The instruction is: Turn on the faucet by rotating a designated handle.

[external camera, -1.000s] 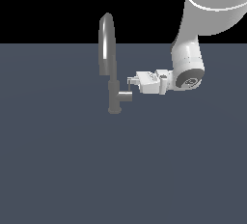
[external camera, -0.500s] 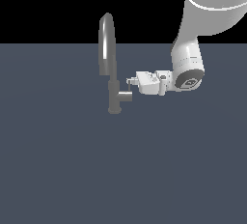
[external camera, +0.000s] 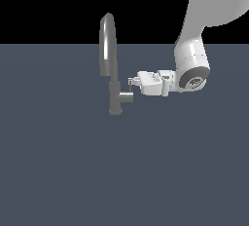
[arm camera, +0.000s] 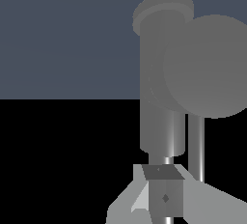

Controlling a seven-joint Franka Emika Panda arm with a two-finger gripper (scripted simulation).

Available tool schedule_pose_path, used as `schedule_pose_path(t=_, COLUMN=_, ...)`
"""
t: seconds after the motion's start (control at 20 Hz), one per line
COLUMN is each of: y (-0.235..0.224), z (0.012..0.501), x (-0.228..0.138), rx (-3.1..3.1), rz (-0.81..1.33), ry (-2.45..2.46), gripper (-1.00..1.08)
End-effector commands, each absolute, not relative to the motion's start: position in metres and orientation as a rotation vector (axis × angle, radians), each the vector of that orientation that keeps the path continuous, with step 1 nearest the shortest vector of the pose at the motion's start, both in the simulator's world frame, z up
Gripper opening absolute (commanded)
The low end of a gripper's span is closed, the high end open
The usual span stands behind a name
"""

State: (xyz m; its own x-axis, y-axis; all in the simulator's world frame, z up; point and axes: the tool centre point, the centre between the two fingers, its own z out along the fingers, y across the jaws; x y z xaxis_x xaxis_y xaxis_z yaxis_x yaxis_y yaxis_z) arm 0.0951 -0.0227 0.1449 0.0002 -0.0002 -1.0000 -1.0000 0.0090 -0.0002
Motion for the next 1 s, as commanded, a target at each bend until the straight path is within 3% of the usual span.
schedule_pose_path(t=0.0, y=-0.023, z=0.147, x=0.090, rx=-1.203, rz=1.202, ry=1.213, gripper=-1.00)
schedule_pose_path(t=0.95, y=-0.022, z=0.147, x=0.059, rx=-1.206, rz=1.191, ry=1.211, gripper=-1.00)
